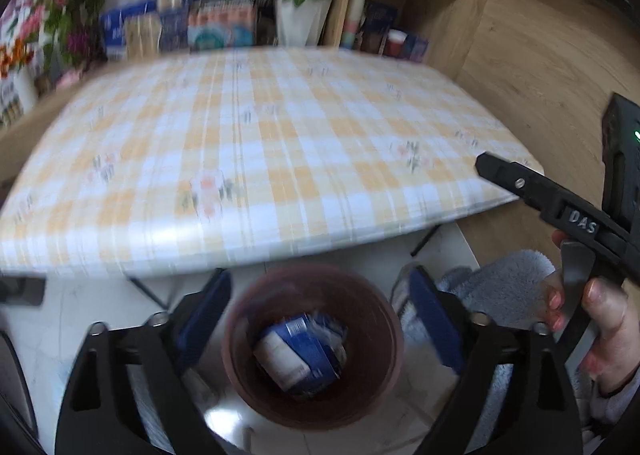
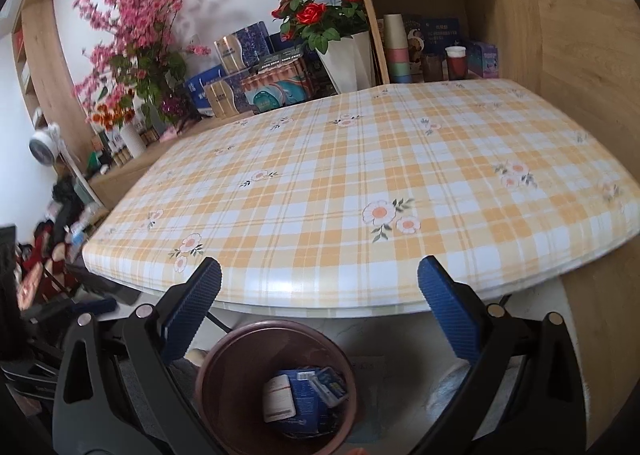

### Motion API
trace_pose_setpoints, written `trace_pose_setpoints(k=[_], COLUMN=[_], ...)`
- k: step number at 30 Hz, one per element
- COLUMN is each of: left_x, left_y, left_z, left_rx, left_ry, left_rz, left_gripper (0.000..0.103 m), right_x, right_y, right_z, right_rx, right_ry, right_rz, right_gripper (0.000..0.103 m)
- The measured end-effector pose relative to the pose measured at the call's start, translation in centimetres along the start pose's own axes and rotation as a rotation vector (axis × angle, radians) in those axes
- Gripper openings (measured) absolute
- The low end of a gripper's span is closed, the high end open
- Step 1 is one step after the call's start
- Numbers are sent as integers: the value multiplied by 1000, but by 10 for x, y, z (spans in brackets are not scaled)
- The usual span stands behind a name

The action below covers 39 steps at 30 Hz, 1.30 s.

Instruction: Collect trash

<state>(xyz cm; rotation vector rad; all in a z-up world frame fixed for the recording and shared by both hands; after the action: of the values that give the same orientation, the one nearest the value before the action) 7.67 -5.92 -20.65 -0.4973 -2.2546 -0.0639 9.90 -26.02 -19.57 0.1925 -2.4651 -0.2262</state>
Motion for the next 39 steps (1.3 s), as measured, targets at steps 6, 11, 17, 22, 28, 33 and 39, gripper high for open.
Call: trace_pose_setpoints(k=[6, 11, 17, 22, 28, 33, 39], left_x=[55, 104, 142, 159, 166, 168, 166], left_y=[7, 17, 20, 20, 22, 23, 24], left_z=[-67, -113, -140, -143, -143, -141, -140], left_rx=[-102, -93, -87, -96, -78, -71, -64], left_ry=[-219, -345, -414, -441, -444, -443, -434], left_rz=[-136, -180, -240, -267, -263, -265, -281], left_gripper=[97, 97, 97, 97, 97, 97, 97], right_x=[33, 68, 97, 102, 104, 103, 98], right_y=[18, 29, 44, 46, 47, 46, 46], right_z=[-71, -123, -146, -146, -140, -138, -136], right_rx=[127, 165, 203, 197, 189, 176, 178], right_ry=[-71, -157, -205, -199, -189, -183, -175], right_rz=[9, 25, 29, 24, 30, 30, 31], right_gripper=[97, 97, 97, 97, 97, 97, 97])
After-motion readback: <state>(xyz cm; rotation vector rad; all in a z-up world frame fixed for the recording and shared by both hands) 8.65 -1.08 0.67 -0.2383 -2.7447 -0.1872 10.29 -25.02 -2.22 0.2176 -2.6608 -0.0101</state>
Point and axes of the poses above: each gripper's, at about its wrist camera, not at the fingertips, and x roughly against the way its jaws point, y to its left, z to its underside, the point moved 6 cm from there along -x, roughly the way its jaws point
